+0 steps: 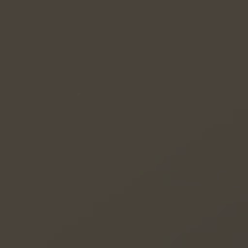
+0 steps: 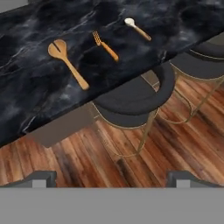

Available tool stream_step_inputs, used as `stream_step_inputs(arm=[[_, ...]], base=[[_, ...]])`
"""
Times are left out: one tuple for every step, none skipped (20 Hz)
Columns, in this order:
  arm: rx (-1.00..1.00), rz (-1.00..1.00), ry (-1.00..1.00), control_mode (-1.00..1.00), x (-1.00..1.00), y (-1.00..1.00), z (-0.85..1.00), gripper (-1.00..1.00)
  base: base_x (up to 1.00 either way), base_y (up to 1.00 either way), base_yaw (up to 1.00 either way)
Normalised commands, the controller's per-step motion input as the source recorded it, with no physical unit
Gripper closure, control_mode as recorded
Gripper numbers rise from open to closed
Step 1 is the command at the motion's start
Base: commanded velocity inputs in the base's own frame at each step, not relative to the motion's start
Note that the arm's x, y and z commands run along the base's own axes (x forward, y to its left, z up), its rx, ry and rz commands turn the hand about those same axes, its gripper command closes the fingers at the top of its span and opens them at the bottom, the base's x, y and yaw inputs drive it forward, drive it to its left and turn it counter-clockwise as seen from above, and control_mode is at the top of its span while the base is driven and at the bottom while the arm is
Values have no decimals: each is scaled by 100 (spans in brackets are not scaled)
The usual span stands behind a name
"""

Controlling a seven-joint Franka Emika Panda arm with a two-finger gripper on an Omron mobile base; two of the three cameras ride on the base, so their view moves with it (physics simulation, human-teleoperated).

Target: Pick up the metallic utensils from the counter and place them in the open drawer. Make sure not to pick up any wooden utensils.

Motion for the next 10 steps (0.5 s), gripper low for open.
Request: stream_step_inputs(arm=[[0,0,0,100,0,0,0,-100],[0,0,0,100,0,0,0,-100],[0,0,0,100,0,0,0,-100],[0,0,0,100,0,0,0,-100],[0,0,0,100,0,0,0,-100],[0,0,0,100,0,0,0,-100],[0,0,0,100,0,0,0,-100],[0,0,0,100,0,0,0,-100],[0,0,0,100,0,0,0,-100],[0,0,0,100,0,0,0,-100]], base=[[50,-69,73],[52,-65,75],[54,-63,75],[53,-66,75],[32,-81,70],[0,-100,58],[-3,-100,44],[-17,-100,24],[-5,-100,0],[0,-84,0]])
